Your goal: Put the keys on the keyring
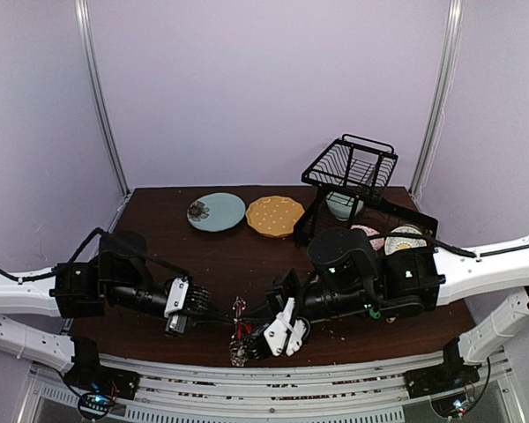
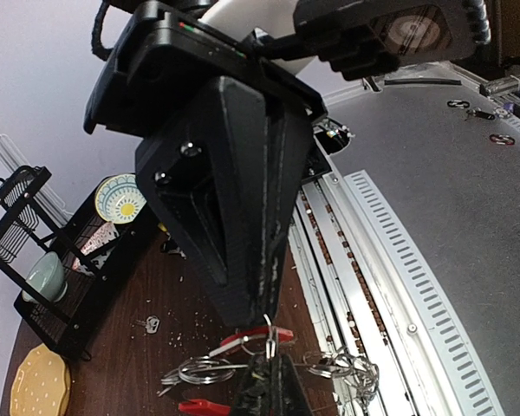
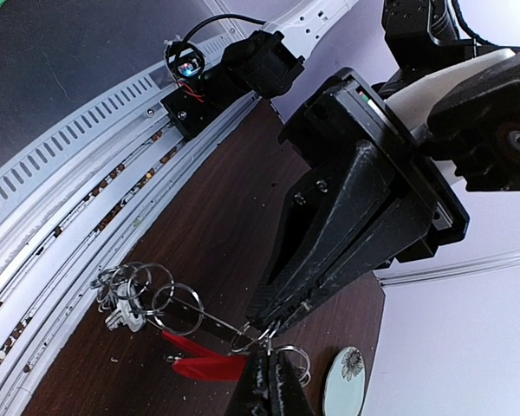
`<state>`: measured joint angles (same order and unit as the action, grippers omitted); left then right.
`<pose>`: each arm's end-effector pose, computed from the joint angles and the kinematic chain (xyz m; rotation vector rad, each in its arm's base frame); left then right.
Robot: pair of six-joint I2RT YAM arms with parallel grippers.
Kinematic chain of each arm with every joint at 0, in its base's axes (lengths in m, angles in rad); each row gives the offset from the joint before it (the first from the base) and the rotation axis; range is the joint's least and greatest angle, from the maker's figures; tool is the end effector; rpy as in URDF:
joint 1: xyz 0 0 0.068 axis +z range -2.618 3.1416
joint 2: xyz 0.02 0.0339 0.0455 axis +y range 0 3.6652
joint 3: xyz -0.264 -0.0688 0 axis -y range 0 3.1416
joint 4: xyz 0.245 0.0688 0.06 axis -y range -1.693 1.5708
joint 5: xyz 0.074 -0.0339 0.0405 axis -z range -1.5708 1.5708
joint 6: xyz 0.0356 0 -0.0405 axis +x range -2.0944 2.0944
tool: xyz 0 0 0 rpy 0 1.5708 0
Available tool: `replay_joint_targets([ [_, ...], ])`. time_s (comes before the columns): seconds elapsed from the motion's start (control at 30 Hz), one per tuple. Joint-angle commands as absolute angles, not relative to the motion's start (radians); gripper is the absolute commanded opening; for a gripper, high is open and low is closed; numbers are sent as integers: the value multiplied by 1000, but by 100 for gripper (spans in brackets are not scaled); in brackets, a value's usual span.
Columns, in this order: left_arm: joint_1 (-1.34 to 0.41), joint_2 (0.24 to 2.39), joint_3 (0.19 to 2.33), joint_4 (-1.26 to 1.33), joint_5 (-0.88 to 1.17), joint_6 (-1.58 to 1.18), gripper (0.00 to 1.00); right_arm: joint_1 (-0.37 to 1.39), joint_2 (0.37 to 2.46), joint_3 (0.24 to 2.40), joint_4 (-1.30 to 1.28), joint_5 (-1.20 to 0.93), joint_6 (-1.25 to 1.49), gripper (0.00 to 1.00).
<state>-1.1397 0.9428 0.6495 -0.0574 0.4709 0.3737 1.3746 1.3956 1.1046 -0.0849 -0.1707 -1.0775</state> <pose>0.0756 -0.2030 0.2774 1.5966 1.2086 -0.9553 0.0579 0.3223 0.3206 -1.8784 0.5536 0.3623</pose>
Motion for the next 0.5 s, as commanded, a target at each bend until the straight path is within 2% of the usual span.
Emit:
replay_joint_targets([
  [0.0, -1135, 945, 690, -5, 475, 362, 0, 1381, 1412, 1130, -18, -208, -1067, 0],
  [0.47, -1136, 952, 693, -6, 484, 362, 0, 1382, 1407, 1129, 51, -227, -1026, 0],
])
